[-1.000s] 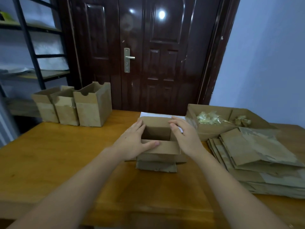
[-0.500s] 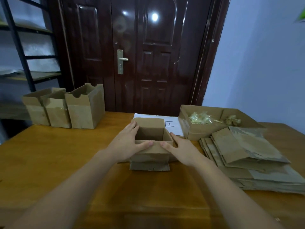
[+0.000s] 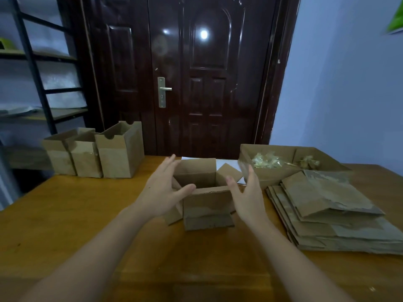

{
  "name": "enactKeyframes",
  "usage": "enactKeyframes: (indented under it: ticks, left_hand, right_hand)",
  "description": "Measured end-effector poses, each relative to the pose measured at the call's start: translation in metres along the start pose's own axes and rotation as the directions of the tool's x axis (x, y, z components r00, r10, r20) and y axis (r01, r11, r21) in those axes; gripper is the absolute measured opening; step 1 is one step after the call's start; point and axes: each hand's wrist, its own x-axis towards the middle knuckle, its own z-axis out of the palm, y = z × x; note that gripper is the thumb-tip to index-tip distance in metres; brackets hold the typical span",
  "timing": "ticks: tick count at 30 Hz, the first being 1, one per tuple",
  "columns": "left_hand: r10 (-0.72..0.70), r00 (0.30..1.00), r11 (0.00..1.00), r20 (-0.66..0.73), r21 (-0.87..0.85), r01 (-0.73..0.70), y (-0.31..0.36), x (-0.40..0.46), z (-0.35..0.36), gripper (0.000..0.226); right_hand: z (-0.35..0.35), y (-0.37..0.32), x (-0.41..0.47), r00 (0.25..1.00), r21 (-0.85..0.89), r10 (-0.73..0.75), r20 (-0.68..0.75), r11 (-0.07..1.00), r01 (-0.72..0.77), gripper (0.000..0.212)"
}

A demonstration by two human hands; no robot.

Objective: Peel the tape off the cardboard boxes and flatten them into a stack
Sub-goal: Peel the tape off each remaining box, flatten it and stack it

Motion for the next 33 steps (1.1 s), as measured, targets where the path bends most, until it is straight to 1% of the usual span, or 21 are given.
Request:
enactKeyframes:
  ticks: [2,3,4,6,8,10,11,13,16,17,19,20,21,23,26,29,33]
  left_hand:
    - [-0.059,0.998,0.997,-0.035,-0.045,0.058,-0.002,0.004,-0.006,0.095]
    - [-0.101,0.995,0.991,-0.023,-0.089,0.099,-0.003,0.006,-0.008,0.098]
    - [-0.155,0.988,0.977,0.009,-0.147,0.154,-0.005,0.007,-0.008,0.102]
    - [-0.263,0.959,0.918,0.104,-0.281,0.281,-0.010,0.009,-0.005,0.109]
    - [-0.321,0.933,0.860,0.162,-0.364,0.359,-0.015,0.009,0.002,0.110]
    - [-0.338,0.928,0.821,0.158,-0.431,0.373,-0.019,0.008,0.009,0.108]
    - [-0.345,0.926,0.797,0.151,-0.473,0.374,-0.021,0.007,0.011,0.105]
    - [-0.355,0.922,0.749,0.154,-0.544,0.379,-0.023,0.007,0.014,0.094]
    - [-0.332,0.922,0.681,0.202,-0.625,0.382,-0.025,0.005,0.019,0.073]
    - [-0.321,0.920,0.636,0.224,-0.669,0.384,-0.024,0.005,0.020,0.068]
    - [-0.298,0.917,0.512,0.265,-0.767,0.388,-0.021,0.004,0.020,0.062]
    - [-0.286,0.917,0.467,0.279,-0.795,0.387,-0.018,0.004,0.020,0.062]
    - [-0.274,0.917,0.447,0.289,-0.806,0.388,-0.015,0.003,0.020,0.063]
    - [-0.240,0.920,0.449,0.309,-0.805,0.388,-0.008,0.002,0.022,0.063]
    - [-0.174,0.929,0.487,0.327,-0.791,0.369,0.007,-0.003,0.025,0.063]
    - [-0.117,0.935,0.517,0.334,-0.784,0.344,0.025,-0.005,0.027,0.071]
    - [-0.002,0.944,0.593,0.329,-0.760,0.266,0.043,-0.006,0.034,0.061]
  right_hand:
    - [-0.001,-0.006,-0.006,1.000,0.019,-0.008,0.030,1.000,0.007,0.092]
    - [-0.002,-0.008,-0.009,0.999,0.024,-0.009,0.050,1.000,0.008,0.093]
    - [-0.002,-0.010,-0.011,0.998,0.027,-0.005,0.069,1.000,0.003,0.093]
    - [-0.001,-0.013,-0.015,0.995,0.059,0.030,0.093,0.998,-0.036,0.095]
    - [0.000,-0.014,-0.021,0.991,0.137,0.099,0.085,0.984,-0.110,0.094]
    - [0.003,-0.015,-0.028,0.985,0.196,0.140,0.098,0.968,-0.158,0.090]
    - [0.005,-0.015,-0.031,0.983,0.211,0.137,0.124,0.964,-0.161,0.089]
    - [0.009,-0.017,-0.033,0.978,0.236,0.111,0.174,0.960,-0.151,0.089]
    - [0.009,-0.023,-0.029,0.972,0.258,0.113,0.206,0.952,-0.165,0.094]
    - [0.008,-0.025,-0.026,0.970,0.269,0.117,0.214,0.948,-0.173,0.095]
    - [0.007,-0.027,-0.022,0.965,0.278,0.116,0.236,0.943,-0.182,0.098]
    - [0.007,-0.027,-0.020,0.961,0.276,0.120,0.250,0.942,-0.189,0.098]
    - [0.007,-0.027,-0.018,0.955,0.276,0.127,0.266,0.940,-0.202,0.098]
    - [0.007,-0.028,-0.015,0.941,0.311,0.142,0.308,0.919,-0.241,0.098]
    - [0.006,-0.030,-0.008,0.924,0.410,0.163,0.345,0.860,-0.305,0.098]
    - [0.005,-0.029,-0.003,0.909,0.478,0.186,0.372,0.801,-0.359,0.096]
    - [0.005,-0.031,0.001,0.892,0.552,0.185,0.412,0.728,-0.407,0.091]
